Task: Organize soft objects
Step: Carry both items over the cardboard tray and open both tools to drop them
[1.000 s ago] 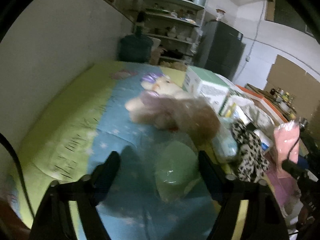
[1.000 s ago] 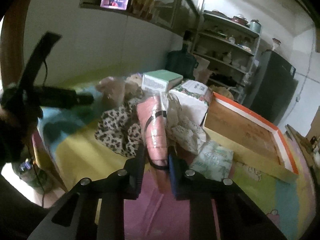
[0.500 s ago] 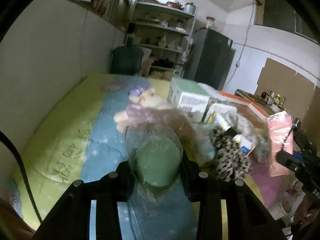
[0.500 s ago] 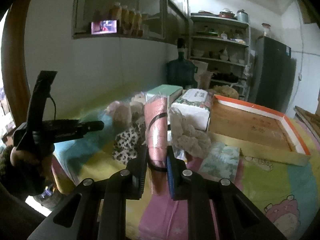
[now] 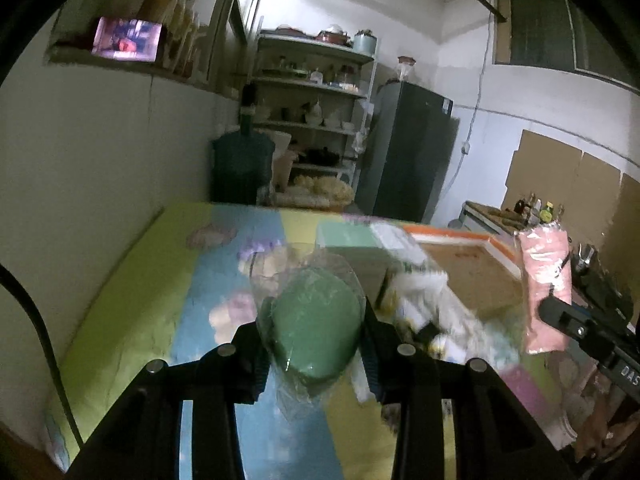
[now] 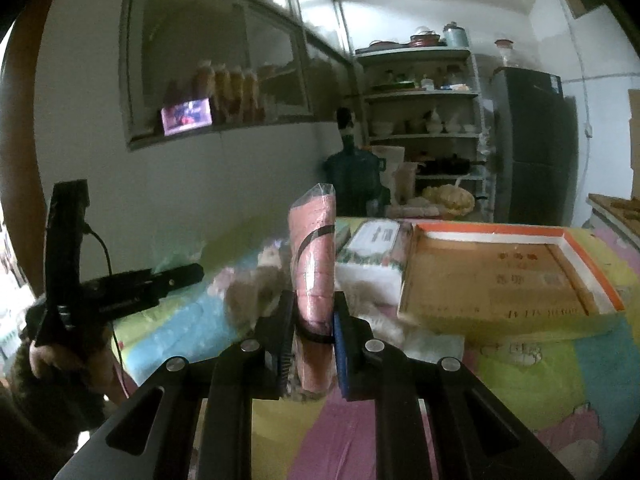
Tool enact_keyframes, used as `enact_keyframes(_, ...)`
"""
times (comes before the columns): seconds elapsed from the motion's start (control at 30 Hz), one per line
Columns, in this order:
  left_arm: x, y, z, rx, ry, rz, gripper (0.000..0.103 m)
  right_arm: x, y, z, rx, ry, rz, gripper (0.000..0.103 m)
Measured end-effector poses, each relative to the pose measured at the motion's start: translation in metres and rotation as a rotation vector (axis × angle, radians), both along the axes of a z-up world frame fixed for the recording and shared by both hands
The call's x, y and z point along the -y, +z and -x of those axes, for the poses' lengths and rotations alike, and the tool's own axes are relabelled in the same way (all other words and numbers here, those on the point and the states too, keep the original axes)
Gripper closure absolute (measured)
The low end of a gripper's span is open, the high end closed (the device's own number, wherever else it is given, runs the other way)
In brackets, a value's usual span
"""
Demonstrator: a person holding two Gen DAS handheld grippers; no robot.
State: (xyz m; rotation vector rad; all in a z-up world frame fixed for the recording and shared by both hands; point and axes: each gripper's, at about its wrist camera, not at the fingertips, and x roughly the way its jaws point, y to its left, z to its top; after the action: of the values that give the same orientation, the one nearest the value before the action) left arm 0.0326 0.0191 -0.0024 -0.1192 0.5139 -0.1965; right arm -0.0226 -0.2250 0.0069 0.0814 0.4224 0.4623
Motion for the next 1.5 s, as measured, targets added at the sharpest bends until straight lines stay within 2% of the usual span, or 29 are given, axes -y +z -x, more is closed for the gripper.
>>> enact_keyframes(0.27,0.031,0.033,-0.048,0.039,-0.056,0.026,0.064,0.032,0.019,-0.036,-0.008,-0.044,-0.105,0.085)
enact_keyframes(0.43,0.072,0.045,-0.074,0.04,-0.114,0.043,0.064,0.06,0.028,-0.053,-0.017,-0.112,-0.124,0.084)
enact_keyframes(0.6,0.122,0.046,-0.096,0.009,-0.186,0.052,0.064,0.092,0.031,-0.067,-0.033,-0.194,-0.105,0.084)
enact_keyframes(0.97,0.197,0.021,-0.136,-0.088,-0.221,0.039,0.064,0.155,0.018,-0.094,-0.107,-0.345,-0.05,0.084)
enact_keyframes(1.13,0.22,0.001,-0.149,-0.141,-0.22,0.012,0.064,0.174,0.001,-0.106,-0.166,-0.388,-0.034,0.084)
enact_keyframes(1.5,0.254,-0.037,-0.167,-0.277,-0.241,-0.039,0.064,0.205,-0.033,-0.124,-0.28,-0.434,-0.073,0.084)
